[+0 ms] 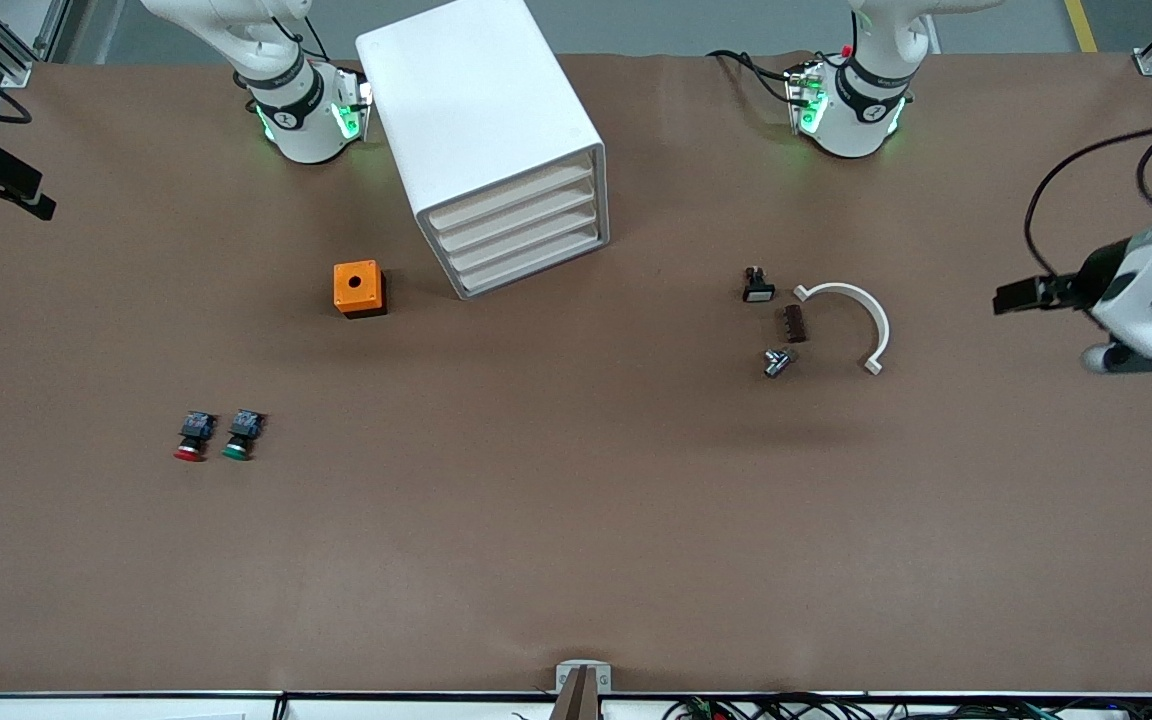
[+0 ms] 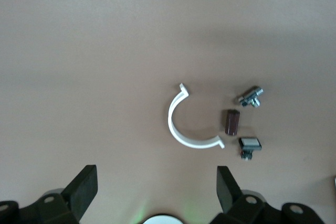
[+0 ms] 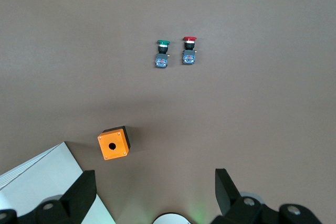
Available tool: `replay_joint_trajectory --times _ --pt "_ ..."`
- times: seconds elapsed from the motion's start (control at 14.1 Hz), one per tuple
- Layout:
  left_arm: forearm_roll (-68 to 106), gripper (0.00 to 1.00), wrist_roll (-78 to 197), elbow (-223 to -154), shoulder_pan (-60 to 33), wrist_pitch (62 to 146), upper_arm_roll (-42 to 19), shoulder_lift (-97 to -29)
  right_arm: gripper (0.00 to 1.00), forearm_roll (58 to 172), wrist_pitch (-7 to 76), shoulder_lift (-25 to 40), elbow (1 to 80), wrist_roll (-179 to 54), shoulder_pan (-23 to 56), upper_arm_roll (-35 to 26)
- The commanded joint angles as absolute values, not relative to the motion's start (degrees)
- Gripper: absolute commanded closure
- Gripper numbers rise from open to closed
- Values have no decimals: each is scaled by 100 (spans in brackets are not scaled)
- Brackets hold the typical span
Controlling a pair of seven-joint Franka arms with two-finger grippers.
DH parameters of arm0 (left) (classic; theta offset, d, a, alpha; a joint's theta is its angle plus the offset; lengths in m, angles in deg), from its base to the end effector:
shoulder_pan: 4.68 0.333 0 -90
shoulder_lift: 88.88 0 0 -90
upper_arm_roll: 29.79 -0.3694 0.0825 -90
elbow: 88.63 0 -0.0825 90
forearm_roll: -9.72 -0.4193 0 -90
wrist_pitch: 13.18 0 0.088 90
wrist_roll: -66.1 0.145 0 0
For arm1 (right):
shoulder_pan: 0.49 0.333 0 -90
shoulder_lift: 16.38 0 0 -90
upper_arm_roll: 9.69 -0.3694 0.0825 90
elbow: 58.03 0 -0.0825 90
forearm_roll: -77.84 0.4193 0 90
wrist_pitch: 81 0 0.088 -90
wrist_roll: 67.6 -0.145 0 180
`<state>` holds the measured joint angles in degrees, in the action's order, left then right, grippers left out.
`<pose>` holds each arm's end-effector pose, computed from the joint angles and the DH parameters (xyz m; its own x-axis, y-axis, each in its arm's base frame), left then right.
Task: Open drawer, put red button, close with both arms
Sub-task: 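Reach the left gripper to the white cabinet's drawer handle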
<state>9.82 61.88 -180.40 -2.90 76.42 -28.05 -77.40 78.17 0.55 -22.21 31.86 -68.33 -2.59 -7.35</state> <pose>0.6327 0.0016 0.5012 0.9690 0.0734 -0.2358 0.0732 -0.9973 -0.0096 0.5330 -0.0418 0.6856 0.9951 -0.0888 -0.0440 -0.0893 -0.9960 -0.0093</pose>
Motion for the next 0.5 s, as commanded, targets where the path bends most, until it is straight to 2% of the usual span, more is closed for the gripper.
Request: replay_joint_trajectory --times 0.0,0.43 --pt "990 0 5470 -17916 -563 7909 -2769 -7325 0 7837 -5 -2209 3127 -6778 -269 -750" --pt "1463 0 2660 -17731 -1074 7928 -2760 -6744 0 7837 4 -2209 3127 -6778 -269 -750"
